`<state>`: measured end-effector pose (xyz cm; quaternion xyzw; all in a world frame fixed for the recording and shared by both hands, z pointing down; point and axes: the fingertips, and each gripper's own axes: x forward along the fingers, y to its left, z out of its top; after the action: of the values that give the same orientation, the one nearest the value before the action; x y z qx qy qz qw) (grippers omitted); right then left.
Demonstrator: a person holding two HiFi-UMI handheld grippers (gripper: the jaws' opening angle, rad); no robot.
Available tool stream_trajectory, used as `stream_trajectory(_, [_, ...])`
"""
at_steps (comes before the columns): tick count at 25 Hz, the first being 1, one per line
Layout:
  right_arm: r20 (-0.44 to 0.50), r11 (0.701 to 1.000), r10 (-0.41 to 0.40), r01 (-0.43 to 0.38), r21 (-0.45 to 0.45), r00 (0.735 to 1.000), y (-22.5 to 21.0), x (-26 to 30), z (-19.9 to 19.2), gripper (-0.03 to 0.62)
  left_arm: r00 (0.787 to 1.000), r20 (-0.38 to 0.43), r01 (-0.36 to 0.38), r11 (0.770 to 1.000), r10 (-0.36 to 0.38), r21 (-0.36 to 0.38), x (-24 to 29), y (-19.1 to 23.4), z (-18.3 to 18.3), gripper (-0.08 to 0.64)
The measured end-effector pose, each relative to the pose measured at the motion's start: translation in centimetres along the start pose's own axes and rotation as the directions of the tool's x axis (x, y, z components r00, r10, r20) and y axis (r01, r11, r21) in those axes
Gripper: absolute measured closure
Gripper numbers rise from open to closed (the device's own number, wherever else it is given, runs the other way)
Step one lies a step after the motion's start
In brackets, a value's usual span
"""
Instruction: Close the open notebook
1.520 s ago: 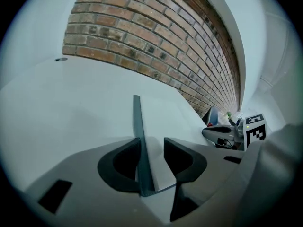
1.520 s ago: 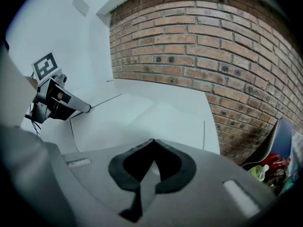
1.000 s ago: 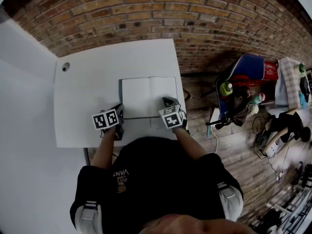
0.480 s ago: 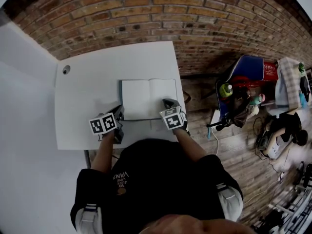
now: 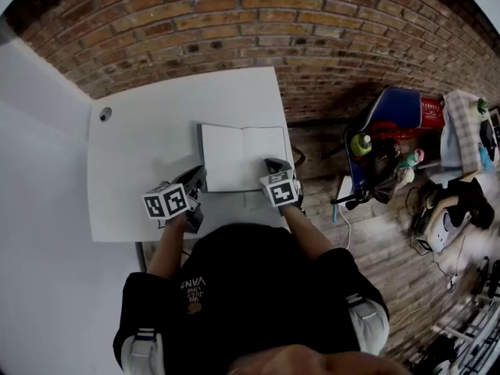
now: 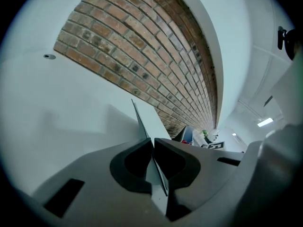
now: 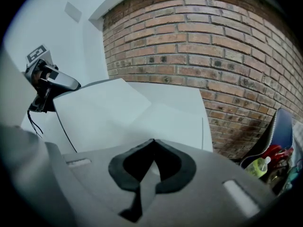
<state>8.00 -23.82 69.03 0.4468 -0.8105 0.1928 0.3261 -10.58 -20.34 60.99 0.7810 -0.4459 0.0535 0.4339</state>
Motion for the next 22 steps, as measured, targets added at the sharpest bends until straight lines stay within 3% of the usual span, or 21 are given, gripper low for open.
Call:
stream_trajectory(12, [0.002, 1.0, -0.003, 0.003, -0.013, 1.0, 0.1, -0.1, -0.1, 0.594, 0.984, 0.007, 0.179, 0.981, -0.18, 0.078, 1.3, -7.3, 1.3, 0.526])
stream_trajectory(22, [0.018, 1.0, 0.009, -0.009, 0.017, 1.0, -0.3, -0.5, 0.1, 0.594, 0.969, -0.06, 0.246, 0.951, -0.239, 0.189, 3.3, -11.3, 1.0, 0.526])
